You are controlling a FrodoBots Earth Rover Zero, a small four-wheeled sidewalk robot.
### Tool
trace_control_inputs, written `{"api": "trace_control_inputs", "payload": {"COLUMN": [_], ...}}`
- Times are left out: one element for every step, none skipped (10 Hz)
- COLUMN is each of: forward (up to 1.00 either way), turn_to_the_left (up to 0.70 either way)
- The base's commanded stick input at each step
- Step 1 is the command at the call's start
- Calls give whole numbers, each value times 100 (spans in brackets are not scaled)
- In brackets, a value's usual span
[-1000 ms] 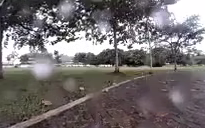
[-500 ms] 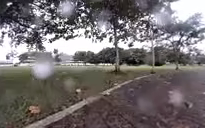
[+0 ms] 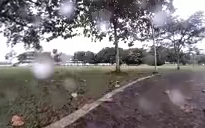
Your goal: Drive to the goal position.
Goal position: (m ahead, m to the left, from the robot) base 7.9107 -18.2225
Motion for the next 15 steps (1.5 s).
{"api": "trace_control_inputs", "payload": {"forward": [0,0,0,0,0,0,0,0,0,0,0,0,0,0,0], "turn_to_the_left": [-34,-70,-70,-70,-70,-70,-70,-70,-70,-70,-70,-70,-70,-70,-70]}}
